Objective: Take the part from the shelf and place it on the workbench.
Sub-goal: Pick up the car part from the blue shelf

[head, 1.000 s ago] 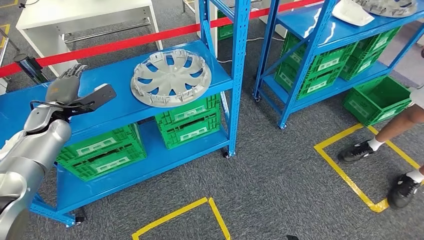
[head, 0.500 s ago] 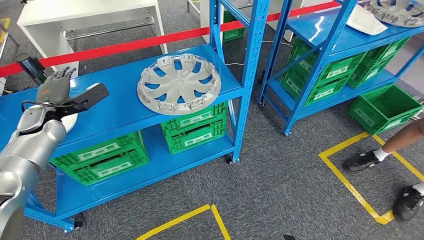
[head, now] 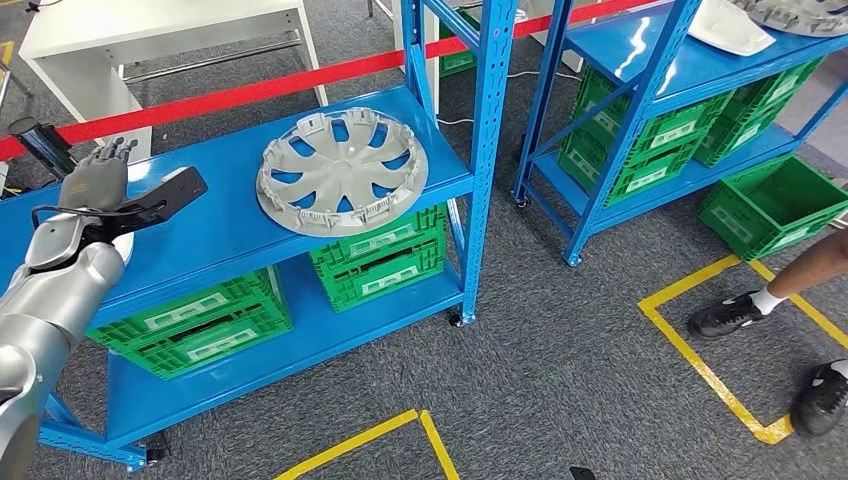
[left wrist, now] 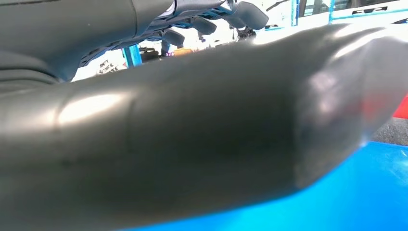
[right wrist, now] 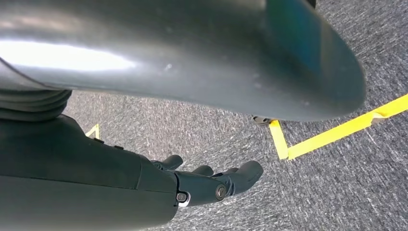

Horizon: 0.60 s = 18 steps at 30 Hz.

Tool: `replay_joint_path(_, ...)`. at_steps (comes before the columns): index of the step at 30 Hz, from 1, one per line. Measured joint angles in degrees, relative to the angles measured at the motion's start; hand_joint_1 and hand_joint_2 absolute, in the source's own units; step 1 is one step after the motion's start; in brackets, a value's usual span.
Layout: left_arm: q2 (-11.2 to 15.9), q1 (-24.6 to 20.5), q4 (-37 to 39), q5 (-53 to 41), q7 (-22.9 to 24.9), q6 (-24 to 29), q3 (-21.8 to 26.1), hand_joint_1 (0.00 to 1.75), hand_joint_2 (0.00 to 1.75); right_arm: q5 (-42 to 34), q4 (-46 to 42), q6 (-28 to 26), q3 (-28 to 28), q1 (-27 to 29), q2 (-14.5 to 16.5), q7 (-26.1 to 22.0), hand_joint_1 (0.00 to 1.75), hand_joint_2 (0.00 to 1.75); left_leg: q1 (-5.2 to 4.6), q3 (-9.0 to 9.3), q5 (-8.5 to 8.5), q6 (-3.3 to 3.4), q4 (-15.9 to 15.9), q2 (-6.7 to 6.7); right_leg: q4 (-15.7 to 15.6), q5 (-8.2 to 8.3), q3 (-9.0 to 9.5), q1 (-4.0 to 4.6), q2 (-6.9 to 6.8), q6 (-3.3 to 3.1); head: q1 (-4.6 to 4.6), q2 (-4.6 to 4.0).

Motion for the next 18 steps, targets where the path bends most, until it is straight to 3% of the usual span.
replay_joint_path(4, 0.15, -0.04, 0.00, 0.00, -0.15, -0.01, 0.00, 0.00, 0.00, 0.06, -0.03, 0.00, -0.02, -0.05, -0.06, 0.05, 0.00, 0.00, 0.43, 0.78, 0.83, 0.26, -1.22, 0.15, 0.38, -0.22, 0.09, 0.14, -0.12, 0.84, 0.10, 0.00)
replay_joint_path(6, 0.13, -0.03, -0.02, 0.01, -0.16, -0.02, 0.00, 0.00, 0.00, 0.06, -0.04, 0.01, -0.02, -0.05, -0.10, 0.04, 0.00, 0.00, 0.83, 1.38, 1.23, 0.41, -1.79, 0.34, 5.05, -2.56, -2.17, 0.03, -0.20, 1.39, 0.25, 0.00)
replay_joint_path(8, 0.12, 0.14, 0.09, 0.01, -0.16, -0.02, 0.00, 0.00, 0.00, 0.06, -0.04, 0.02, -0.02, 0.02, -0.10, 0.05, 0.00, 0.00, 0.92, 1.41, 1.17, 0.52, -1.71, 0.40, 12.47, -5.39, -6.00, -0.34, -0.23, 2.04, 0.32, 0.00)
replay_joint_path(9, 0.11, 0.27, 0.16, 0.01, -0.16, -0.02, 0.00, 0.00, 0.00, 0.06, -0.04, 0.02, -0.02, 0.08, -0.11, 0.05, 0.00, 0.00, 0.97, 1.42, 1.04, 0.47, -1.59, 0.39, 14.69, -5.72, -7.25, -0.56, -0.25, 2.34, 0.31, 0.00)
replay_joint_path(10, 0.09, 0.36, 0.21, 0.01, -0.16, -0.03, 0.00, 0.00, 0.00, 0.06, -0.04, 0.01, -0.02, 0.11, -0.12, 0.05, 0.00, 0.00, 1.08, 1.44, 0.86, 0.34, -1.39, 0.33, 14.79, -4.98, -7.47, -0.75, -0.26, 2.60, 0.32, 0.00)
replay_joint_path(11, 0.09, 0.42, 0.24, 0.01, -0.16, -0.03, 0.00, 0.00, 0.00, 0.06, -0.04, 0.01, -0.02, 0.11, -0.14, 0.05, 0.00, 0.00, 1.25, 1.47, 0.60, 0.08, -1.08, 0.09, 12.51, -3.26, -6.48, -0.96, -0.25, 2.83, 0.32, 0.00)
replay_joint_path(13, 0.04, 0.38, 0.23, 0.00, -0.16, -0.04, 0.00, 0.00, 0.00, 0.07, -0.04, 0.00, -0.02, 0.07, -0.17, 0.05, 0.00, 0.00, 1.57, 1.19, -0.23, -0.73, -0.14, -0.35, 5.16, -0.18, -2.82, -1.31, 0.32, 3.17, 0.37, 0.00)
replay_joint_path(15, -0.02, 0.34, 0.22, 0.00, -0.17, -0.15, 0.01, 0.00, 0.00, 0.17, -0.04, 0.02, -0.02, 0.08, -0.16, 0.06, 0.00, 0.00, 1.61, 0.66, -0.96, -1.59, 0.58, -0.70, 1.35, 0.10, -0.65, -1.32, 0.83, 2.51, 0.42, 0.00)
replay_joint_path(18, 0.02, 0.35, 0.24, 0.00, -0.29, -0.43, 0.02, 0.00, 0.00, 0.38, -0.04, 0.10, -0.02, 0.07, -0.15, 0.09, 0.00, 0.00, 1.65, 0.79, -1.31, -2.55, 0.42, -1.13, 1.22, -0.79, -0.24, -1.06, 0.24, 0.85, 0.45, 0.00)
